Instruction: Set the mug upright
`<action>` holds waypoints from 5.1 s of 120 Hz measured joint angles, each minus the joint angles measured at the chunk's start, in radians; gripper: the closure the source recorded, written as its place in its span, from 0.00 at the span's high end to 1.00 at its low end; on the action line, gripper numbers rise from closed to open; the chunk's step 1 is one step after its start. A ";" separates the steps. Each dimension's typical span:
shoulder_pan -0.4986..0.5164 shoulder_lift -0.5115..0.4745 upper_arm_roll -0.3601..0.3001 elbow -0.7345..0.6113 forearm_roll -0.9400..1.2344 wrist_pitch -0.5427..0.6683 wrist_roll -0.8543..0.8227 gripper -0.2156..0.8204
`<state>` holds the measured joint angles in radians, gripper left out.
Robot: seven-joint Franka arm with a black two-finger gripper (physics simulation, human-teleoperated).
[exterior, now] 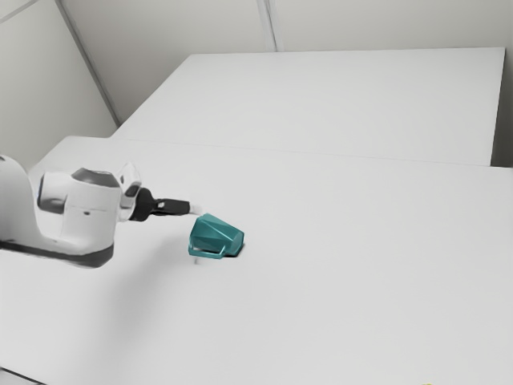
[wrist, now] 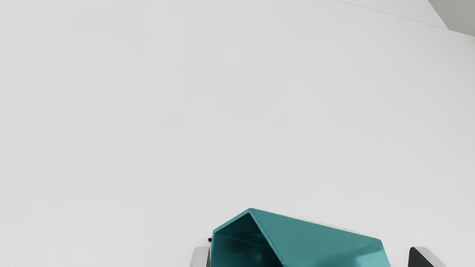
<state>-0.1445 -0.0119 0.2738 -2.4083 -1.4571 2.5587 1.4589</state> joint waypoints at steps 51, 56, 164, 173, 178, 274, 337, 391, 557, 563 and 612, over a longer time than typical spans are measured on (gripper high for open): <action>0.014 0.096 -0.004 -0.013 -0.137 -0.024 0.417 0.76; 0.005 0.106 -0.006 -0.004 -0.142 -0.024 0.445 0.76; -0.040 0.130 -0.013 0.027 -0.236 -0.016 0.752 0.09; -0.040 0.130 -0.014 0.034 -0.238 -0.012 0.764 0.07; -0.040 0.128 -0.014 0.038 -0.237 -0.011 0.771 0.06; -0.039 -0.030 -0.041 0.136 1.158 -0.266 -0.275 0.03; -0.090 0.115 -0.092 0.329 1.345 -0.366 -0.945 0.03; -0.096 0.144 -0.116 0.380 1.343 -0.510 -1.240 0.03; -0.119 0.161 -0.138 0.407 1.497 -0.405 -1.522 0.57; -0.116 0.147 -0.138 0.407 1.494 -0.406 -1.523 0.61; 0.001 0.129 -0.145 0.780 1.463 -0.631 -1.421 0.74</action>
<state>-0.1436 0.1167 0.1286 -1.6287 0.0063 1.9272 0.0376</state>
